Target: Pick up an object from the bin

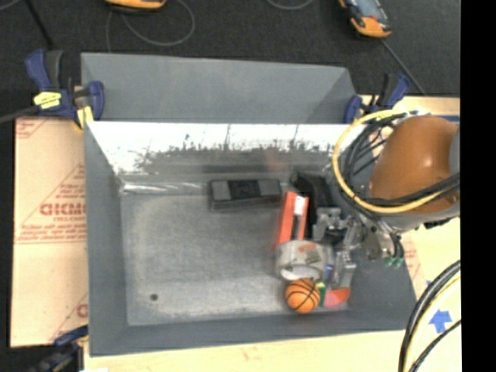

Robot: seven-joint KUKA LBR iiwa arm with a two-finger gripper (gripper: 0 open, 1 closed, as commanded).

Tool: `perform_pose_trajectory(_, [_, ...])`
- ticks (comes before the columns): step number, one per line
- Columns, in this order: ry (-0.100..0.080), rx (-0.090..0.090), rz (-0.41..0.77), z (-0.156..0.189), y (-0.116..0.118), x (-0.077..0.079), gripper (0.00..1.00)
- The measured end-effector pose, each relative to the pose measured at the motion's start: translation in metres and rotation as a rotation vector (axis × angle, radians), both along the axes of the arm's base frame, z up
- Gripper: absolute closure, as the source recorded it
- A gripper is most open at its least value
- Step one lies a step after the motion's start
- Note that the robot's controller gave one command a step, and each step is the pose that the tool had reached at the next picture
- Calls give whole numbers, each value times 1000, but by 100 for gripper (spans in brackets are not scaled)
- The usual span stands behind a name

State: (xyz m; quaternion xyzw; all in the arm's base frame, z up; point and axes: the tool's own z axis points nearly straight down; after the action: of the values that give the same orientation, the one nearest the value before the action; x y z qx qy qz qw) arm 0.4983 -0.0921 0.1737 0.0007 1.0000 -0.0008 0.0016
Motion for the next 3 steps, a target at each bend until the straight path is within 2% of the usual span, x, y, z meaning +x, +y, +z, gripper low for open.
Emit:
perform_pose_trajectory(1, [-8,-2,70,-21,1,-3,0])
perform_pose_trajectory(2, [-5,-2,347,-64,-3,-9,0])
perform_pose_trajectory(3, [-56,-23,744,-82,10,5,100])
